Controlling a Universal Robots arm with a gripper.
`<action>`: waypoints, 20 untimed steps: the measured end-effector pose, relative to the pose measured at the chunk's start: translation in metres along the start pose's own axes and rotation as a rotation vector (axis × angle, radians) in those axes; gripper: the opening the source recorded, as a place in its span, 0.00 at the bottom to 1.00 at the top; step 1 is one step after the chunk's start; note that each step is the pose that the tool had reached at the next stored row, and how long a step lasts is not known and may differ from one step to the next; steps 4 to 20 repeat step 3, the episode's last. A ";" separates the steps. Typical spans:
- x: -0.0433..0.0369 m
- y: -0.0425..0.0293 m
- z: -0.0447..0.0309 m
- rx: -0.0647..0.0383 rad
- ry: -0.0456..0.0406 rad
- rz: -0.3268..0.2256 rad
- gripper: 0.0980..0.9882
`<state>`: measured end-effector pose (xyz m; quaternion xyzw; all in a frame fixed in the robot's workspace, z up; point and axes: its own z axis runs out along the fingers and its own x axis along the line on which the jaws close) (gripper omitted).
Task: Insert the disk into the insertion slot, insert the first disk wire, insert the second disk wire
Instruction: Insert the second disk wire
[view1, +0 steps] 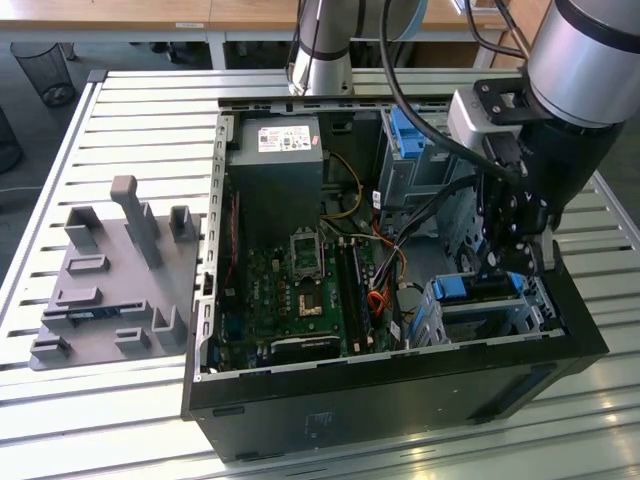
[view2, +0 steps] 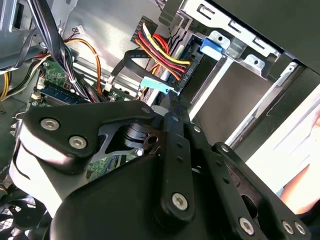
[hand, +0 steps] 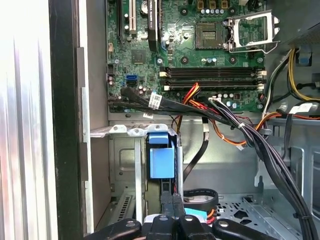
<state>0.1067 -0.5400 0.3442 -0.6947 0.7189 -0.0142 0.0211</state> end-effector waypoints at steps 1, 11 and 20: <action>0.0000 0.0000 -0.0005 0.000 0.0000 0.000 0.01; 0.0000 -0.0001 -0.0011 0.000 -0.0003 0.000 0.01; 0.0000 -0.0001 -0.0011 0.000 -0.0003 0.000 0.01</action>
